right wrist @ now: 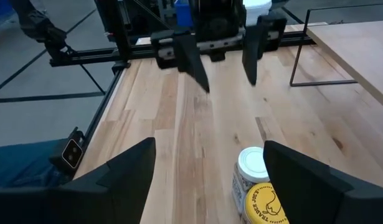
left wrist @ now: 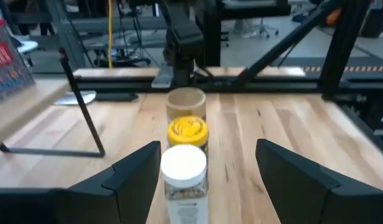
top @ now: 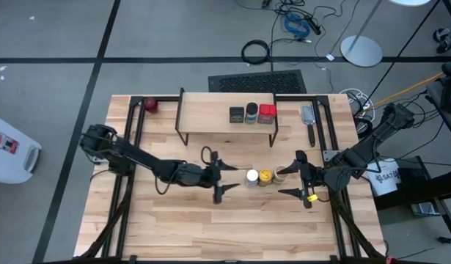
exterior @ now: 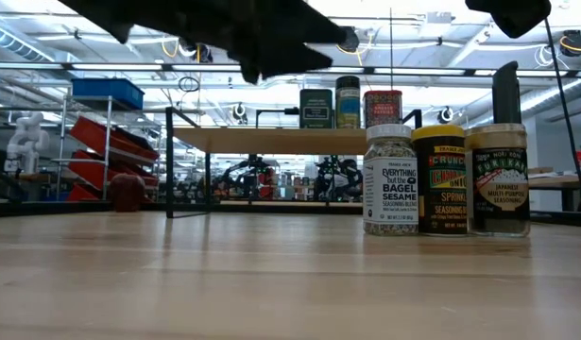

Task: Shelf spices
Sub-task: Put the white seasoning bottle on the shelf

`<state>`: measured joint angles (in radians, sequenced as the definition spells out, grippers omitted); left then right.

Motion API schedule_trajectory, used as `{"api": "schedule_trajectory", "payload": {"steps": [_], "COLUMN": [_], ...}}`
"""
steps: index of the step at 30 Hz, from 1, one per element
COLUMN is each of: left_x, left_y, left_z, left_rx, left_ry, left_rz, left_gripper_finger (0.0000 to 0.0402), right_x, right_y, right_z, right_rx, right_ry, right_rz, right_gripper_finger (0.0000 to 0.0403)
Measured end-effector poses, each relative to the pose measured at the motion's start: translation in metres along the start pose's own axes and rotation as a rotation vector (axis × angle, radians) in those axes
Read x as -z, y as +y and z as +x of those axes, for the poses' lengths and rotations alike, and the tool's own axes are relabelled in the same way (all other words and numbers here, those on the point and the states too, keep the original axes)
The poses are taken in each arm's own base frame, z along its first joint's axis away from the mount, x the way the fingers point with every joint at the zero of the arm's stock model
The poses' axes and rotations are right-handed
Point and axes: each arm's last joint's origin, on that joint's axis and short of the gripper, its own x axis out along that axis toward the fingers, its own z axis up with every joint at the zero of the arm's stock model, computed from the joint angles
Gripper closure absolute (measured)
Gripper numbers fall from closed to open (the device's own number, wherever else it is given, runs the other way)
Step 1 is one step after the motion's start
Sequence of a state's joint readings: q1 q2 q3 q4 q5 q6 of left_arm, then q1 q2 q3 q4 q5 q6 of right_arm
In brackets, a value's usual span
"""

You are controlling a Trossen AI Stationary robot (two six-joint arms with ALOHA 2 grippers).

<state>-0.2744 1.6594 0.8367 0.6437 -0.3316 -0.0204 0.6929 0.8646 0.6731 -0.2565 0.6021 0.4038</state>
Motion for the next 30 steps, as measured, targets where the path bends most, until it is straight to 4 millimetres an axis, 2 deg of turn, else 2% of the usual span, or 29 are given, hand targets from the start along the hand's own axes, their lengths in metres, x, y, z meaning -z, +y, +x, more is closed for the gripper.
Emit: {"api": "schedule_trajectory", "payload": {"steps": [3, 12, 17, 21, 30], "left_x": [0.008, 0.021, 0.024, 0.034, 0.038], "left_y": [-0.003, 0.003, 0.006, 0.012, 0.017], "left_z": [0.009, 0.036, 0.052, 0.06, 0.063], "left_rx": [0.005, -0.031, -0.047, -0.056, -0.067], "left_ry": [0.026, 0.065, 0.073, 0.121, 0.124], "left_rz": [0.008, -0.015, -0.022, -0.032, -0.036], "left_gripper_finger": [0.0122, 0.0055, 0.0052, 0.0052, 0.0052], "right_x": [0.0, 0.0, 0.0, 0.0, 0.001], "right_y": [0.0, 0.0, 0.0, 0.0, 0.0], "right_z": [0.0, 0.0, 0.0, 0.0, 0.0], "right_rx": [0.0, -0.001, -0.001, 0.0, 0.002], "right_ry": [0.0, -0.001, 0.001, 0.002, 0.006], "right_rz": [0.001, 0.004, 0.002, 0.0, -0.005], "right_gripper_finger": [0.0117, 0.0117, 0.0117, 0.0117, 0.0117]}}
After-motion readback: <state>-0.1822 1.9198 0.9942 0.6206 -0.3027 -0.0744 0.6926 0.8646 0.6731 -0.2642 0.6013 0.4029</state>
